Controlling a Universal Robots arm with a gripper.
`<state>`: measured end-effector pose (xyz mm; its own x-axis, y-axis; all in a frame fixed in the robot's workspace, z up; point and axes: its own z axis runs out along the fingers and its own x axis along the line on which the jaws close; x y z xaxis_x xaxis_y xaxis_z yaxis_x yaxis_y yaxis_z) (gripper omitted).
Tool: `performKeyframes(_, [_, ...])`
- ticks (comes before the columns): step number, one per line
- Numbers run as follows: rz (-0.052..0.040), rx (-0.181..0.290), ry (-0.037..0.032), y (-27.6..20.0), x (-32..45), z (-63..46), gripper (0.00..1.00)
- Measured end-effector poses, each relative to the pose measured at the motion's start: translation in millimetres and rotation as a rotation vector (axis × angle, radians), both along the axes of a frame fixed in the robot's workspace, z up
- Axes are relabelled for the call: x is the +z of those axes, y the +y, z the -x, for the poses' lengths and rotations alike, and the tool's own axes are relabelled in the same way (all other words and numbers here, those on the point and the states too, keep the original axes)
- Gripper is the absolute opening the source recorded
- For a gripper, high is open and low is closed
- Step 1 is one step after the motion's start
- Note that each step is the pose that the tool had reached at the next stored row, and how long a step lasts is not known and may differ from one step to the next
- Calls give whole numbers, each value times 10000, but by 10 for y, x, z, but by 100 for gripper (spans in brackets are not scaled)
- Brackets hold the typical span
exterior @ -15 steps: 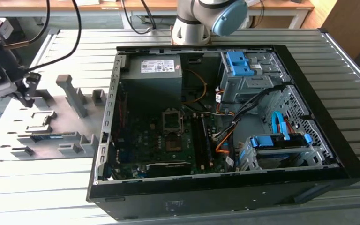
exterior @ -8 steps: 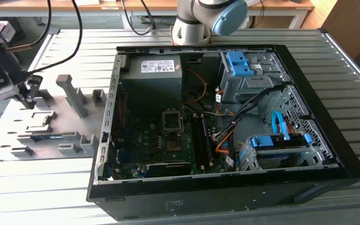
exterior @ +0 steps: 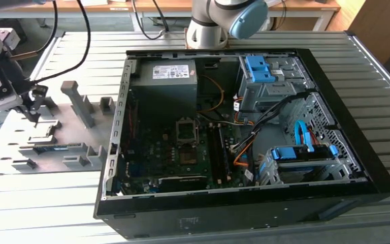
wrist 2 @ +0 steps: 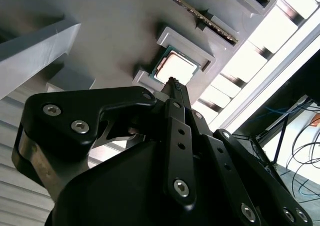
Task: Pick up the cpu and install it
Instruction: 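Reach for the cpu, then pick up the cpu and move it towards the insertion slot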
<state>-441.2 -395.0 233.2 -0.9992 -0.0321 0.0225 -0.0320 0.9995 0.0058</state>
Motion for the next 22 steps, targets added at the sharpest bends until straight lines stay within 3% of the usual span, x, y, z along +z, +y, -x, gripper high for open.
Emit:
performKeyframes(12, [2,0,2,11,-139,61,10])
performKeyframes(22, [2,1,2,11,-146,62,10])
